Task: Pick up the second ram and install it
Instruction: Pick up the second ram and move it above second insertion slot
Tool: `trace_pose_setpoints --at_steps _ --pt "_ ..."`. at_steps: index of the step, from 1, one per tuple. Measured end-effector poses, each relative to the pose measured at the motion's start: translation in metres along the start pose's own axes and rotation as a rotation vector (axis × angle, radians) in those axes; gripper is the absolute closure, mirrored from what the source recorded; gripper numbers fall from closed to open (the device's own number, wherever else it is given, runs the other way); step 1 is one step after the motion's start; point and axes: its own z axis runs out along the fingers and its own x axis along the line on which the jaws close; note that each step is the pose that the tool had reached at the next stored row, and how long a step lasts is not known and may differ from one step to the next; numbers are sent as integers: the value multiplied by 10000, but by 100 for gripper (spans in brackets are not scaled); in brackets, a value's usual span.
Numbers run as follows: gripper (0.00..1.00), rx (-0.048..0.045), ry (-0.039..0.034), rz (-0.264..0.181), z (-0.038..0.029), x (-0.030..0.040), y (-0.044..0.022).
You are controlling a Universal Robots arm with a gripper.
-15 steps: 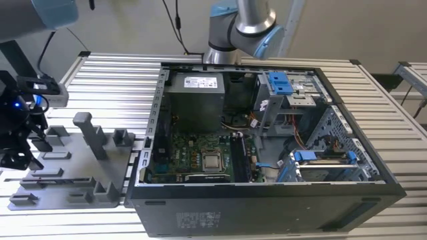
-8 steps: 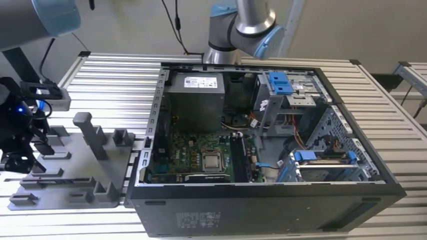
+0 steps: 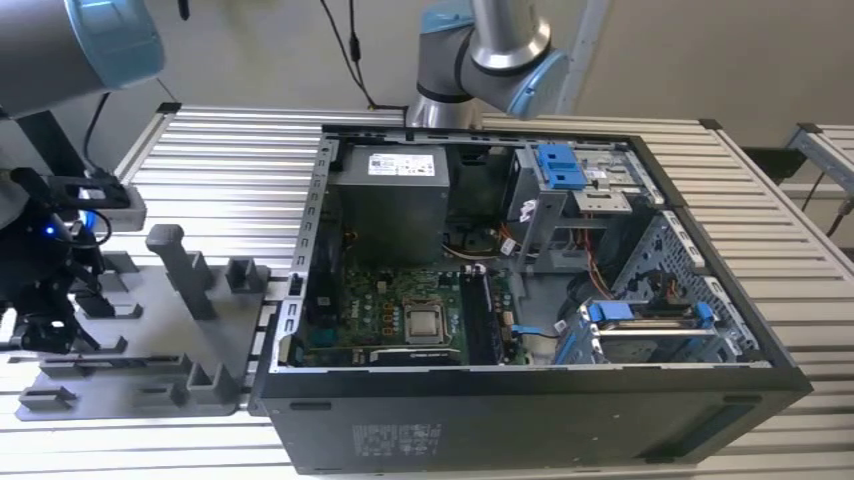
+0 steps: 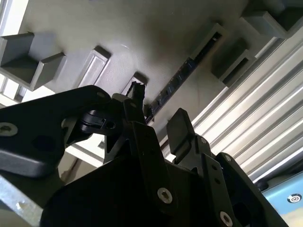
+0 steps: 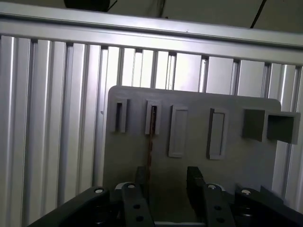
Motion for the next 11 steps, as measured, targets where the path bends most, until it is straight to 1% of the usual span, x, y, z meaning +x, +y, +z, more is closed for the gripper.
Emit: trace_pose_setpoints --at_steps 11 --pt "52 -3 20 -1 192 26 2"
